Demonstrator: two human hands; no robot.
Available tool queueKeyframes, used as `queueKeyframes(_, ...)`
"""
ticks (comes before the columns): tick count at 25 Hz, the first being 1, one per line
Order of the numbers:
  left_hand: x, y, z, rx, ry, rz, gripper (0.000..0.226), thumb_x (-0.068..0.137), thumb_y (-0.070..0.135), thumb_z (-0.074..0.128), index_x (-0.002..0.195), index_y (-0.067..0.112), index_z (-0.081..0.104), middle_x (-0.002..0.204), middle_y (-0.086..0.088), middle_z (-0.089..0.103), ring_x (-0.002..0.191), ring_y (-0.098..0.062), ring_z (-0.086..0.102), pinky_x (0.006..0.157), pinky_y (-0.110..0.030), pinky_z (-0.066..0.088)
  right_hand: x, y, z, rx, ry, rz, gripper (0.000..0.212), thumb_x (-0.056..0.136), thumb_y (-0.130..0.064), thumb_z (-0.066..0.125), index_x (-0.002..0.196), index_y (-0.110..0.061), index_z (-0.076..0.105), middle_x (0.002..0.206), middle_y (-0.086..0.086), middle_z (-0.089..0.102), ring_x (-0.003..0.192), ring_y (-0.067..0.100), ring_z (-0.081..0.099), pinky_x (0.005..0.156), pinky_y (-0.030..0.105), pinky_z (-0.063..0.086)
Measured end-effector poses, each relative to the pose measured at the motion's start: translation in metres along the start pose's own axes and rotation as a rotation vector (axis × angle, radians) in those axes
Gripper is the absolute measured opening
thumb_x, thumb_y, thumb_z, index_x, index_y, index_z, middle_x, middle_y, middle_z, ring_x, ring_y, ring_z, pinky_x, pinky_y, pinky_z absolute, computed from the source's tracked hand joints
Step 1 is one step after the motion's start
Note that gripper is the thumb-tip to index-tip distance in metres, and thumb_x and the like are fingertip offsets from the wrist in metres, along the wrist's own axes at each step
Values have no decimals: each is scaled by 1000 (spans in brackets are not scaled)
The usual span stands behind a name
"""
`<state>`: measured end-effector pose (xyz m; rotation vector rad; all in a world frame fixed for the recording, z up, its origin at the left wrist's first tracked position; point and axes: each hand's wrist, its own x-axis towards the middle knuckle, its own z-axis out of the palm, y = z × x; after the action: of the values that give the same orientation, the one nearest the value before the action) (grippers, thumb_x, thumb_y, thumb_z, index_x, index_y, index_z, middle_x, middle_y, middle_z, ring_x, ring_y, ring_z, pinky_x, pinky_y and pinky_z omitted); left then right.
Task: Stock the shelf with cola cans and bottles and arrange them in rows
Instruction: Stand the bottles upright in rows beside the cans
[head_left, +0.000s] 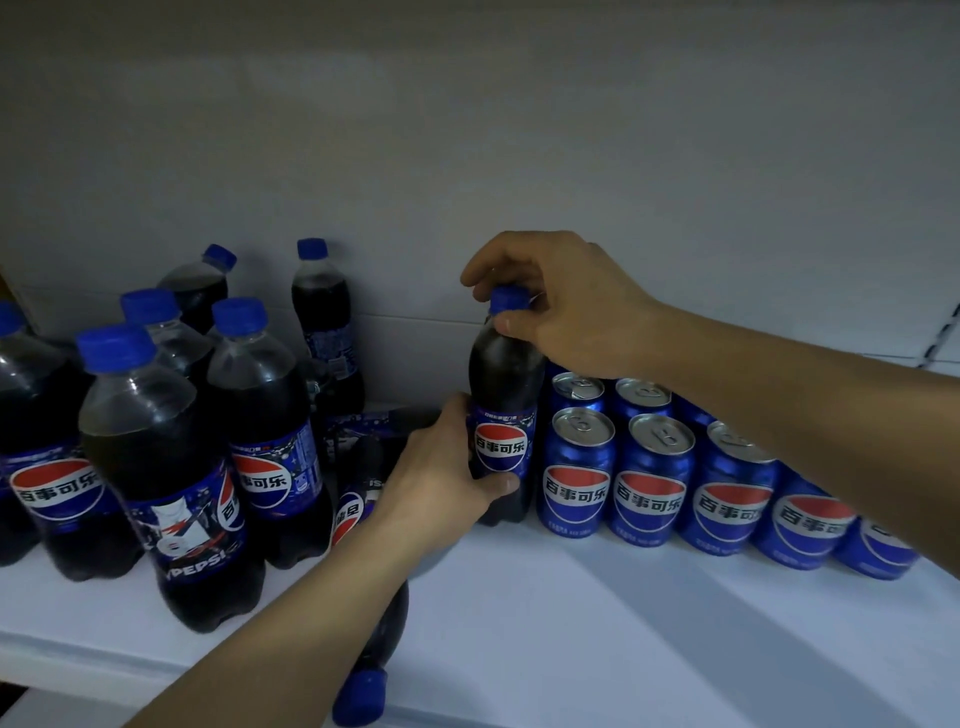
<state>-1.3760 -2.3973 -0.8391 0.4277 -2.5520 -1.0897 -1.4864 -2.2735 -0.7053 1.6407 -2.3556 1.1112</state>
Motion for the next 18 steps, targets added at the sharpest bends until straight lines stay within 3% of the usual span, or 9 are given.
queueKeyframes(6,0,3,4,15,10,-1,65,78,30,86,128,33,45,124,10,68,111,-13,66,92,-36,55,-8,3,12,-31,133,24,43,83,-4,66,118,-28,62,113,-5,66,105,11,64,90,30,56)
queueKeyframes(11,0,-1,5,-6,-14,16,66,79,32,85,130,34,43,126,11,67,114,-12,66,95,-41,56,-13,0,16,-156,119,-42,42,85,-7,66,123,-24,60,116,-1,60,105,10,56,84,11,43)
queueKeyframes(15,0,0,3,-6,-23,22,71,77,34,86,133,34,43,129,11,66,116,-13,66,96,-41,56,-16,-2,16,-264,103,-101,44,86,-9,65,126,-25,57,119,0,54,104,14,53,86,19,44)
queueKeyframes(18,-2,3,-7,75,-43,6,87,74,42,86,144,33,36,132,9,64,118,-15,64,97,-39,55,-21,-5,17,-305,162,-135,45,85,-8,65,127,-24,58,125,1,51,113,18,49,92,25,40)
